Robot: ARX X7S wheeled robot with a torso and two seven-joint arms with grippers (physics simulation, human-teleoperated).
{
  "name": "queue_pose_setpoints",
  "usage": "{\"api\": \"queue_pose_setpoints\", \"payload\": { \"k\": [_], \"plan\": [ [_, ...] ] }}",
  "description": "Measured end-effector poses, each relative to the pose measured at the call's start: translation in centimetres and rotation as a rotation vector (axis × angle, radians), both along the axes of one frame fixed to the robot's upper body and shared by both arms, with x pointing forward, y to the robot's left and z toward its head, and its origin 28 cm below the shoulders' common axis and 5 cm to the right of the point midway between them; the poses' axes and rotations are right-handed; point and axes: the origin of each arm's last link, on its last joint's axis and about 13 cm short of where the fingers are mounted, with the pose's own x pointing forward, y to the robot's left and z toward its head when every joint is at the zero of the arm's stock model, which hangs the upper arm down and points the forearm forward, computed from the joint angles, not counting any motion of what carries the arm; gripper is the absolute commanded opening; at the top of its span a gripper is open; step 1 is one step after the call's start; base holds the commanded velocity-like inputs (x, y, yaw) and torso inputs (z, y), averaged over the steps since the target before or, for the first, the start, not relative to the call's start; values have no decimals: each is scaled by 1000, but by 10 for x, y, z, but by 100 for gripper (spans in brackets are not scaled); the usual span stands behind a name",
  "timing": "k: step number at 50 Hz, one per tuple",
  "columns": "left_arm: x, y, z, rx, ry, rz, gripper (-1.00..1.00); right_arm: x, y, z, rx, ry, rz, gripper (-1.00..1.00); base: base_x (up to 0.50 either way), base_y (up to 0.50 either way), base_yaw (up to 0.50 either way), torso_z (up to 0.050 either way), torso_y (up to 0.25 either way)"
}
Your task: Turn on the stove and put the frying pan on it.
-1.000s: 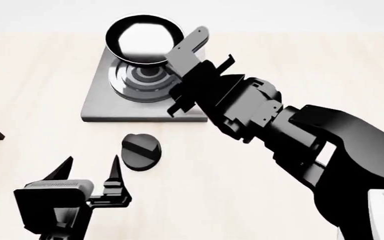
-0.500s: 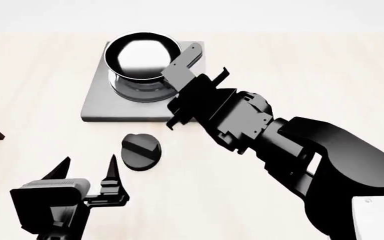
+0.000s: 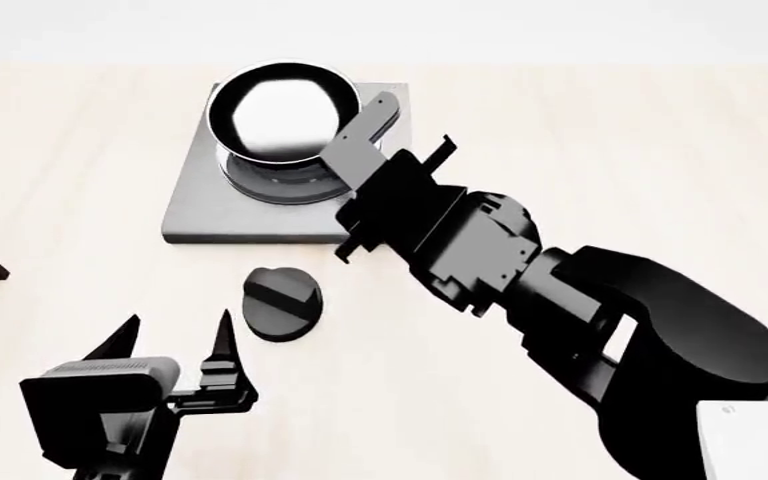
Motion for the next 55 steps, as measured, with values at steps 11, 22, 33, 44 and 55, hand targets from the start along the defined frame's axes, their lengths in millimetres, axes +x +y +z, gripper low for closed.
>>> {"api": "queue_pose_setpoints", "payload": {
  "k": [11,22,33,44,55],
  "plan": [
    [0,0,-1,1,3,2,100,1,-1,-1,-16,-8,3,100,1,0,0,0,0],
    [0,0,-1,0,5,4,100,1,-3,-2,-26,-5,2,100,0,0,0,0,0],
    [1,0,0,-3,8,4,100,1,-4,7,21,43,25,100,0,0,0,0,0],
    [1,0,1,-3,8,6,100,-4,-3,19,154,116,79,100,0,0,0,0,0],
    [1,0,0,-1,8,9,100,-12,-7,33,272,146,124,100,0,0,0,0,0]
  ]
}}
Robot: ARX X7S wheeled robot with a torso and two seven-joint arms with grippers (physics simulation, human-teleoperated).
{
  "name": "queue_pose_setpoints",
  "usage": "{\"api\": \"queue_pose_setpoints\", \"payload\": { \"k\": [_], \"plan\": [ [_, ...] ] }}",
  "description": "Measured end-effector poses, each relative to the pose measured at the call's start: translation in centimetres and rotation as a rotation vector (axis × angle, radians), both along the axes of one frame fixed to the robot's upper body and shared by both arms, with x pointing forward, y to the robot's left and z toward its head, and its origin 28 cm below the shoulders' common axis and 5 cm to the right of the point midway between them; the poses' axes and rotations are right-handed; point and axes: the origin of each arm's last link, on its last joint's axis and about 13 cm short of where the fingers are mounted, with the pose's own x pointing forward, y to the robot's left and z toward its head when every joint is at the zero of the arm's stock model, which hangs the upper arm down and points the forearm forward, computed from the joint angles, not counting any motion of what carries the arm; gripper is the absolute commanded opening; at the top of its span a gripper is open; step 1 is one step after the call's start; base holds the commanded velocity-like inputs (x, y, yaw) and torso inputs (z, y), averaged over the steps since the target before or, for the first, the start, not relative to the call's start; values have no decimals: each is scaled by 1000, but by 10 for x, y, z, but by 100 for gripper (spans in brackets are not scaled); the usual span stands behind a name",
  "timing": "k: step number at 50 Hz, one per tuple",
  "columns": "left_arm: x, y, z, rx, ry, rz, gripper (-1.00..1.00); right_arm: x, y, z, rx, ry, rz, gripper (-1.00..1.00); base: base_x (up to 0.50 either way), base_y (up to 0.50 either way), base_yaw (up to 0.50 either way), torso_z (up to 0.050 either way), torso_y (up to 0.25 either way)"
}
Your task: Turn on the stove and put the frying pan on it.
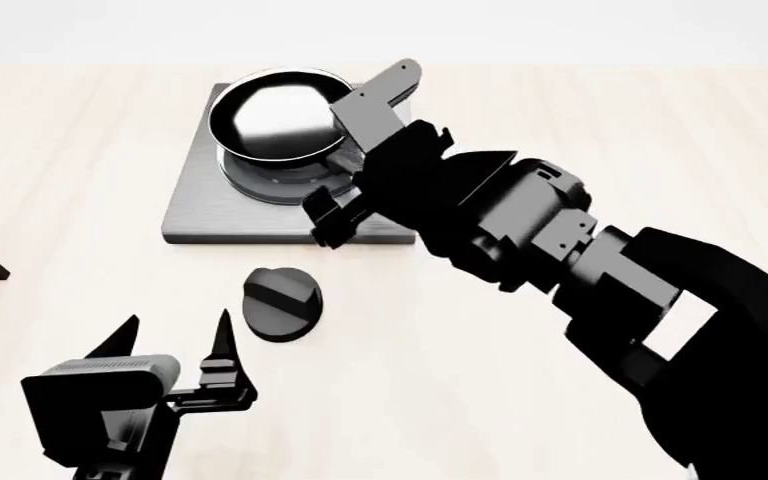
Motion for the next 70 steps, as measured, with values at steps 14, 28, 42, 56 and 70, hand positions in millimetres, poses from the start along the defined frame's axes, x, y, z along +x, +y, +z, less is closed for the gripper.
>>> {"api": "queue_pose_setpoints", "payload": {
  "k": [14,28,42,56,70],
  "plan": [
    [1,-1,0,4,-1,8,100,-30,-19,19,99,-189,-11,100,0,0,0,0,0],
    [1,-3,7,14,-39,21,100,-93,-56,3,165,-412,-61,100,0,0,0,0,0],
    [0,-3,23,-4,-151,69,100,-160,-102,-32,284,-670,-277,100,0,0,0,0,0],
    [-4,2,39,-81,-321,150,100,-211,-129,-54,439,-877,-434,100,0,0,0,0,0],
    [-13,6,48,-165,-513,202,100,-241,-142,-69,529,-1067,-496,100,0,0,0,0,0]
  ]
}}
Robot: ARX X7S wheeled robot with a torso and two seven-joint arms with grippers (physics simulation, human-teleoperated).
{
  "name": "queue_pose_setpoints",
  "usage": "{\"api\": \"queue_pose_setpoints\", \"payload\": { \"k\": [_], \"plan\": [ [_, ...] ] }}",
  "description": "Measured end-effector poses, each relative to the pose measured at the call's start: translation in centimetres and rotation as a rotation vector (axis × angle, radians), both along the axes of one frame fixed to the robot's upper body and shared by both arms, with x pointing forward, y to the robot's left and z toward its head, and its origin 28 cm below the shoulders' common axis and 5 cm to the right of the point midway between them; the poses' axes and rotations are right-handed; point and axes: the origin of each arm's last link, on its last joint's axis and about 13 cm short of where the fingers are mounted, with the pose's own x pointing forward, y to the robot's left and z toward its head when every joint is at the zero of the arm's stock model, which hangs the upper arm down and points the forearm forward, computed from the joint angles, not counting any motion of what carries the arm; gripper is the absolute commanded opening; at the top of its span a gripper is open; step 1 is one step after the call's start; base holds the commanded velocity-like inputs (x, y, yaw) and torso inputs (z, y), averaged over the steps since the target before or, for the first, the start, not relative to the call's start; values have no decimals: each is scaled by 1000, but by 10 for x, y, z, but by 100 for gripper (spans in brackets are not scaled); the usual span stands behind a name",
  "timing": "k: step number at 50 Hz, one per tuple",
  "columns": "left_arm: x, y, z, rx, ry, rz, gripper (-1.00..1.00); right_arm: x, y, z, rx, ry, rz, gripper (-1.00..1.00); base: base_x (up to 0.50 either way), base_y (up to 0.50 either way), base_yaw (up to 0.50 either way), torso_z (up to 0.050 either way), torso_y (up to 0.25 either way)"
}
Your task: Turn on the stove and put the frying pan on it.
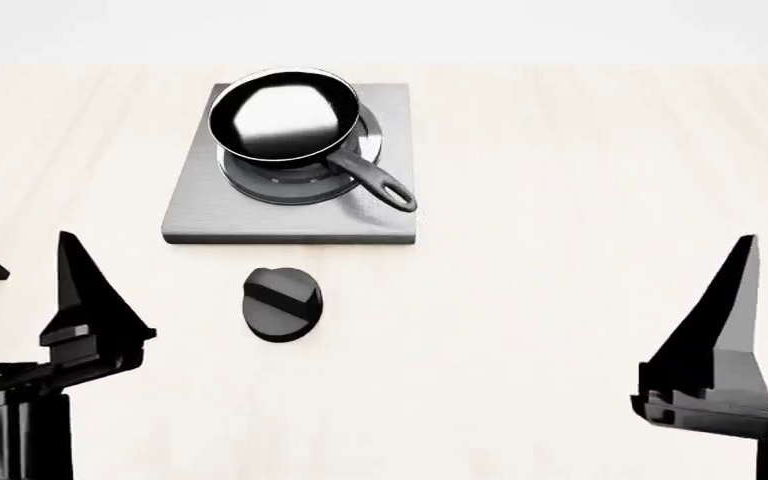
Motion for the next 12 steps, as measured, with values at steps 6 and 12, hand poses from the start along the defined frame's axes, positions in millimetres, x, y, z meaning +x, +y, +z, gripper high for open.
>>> {"api": "queue_pose_setpoints", "payload": {
  "k": [6,12],
  "plan": [
    [-3,1,2,-17,-52,20,100,-7,-2,-4,15,-59,-16,100,0,0,0,0,0],
    [-5,2,3,-34,-90,38,100,-12,-4,-6,32,-112,-29,100,0,0,0,0,0]
  ]
}}
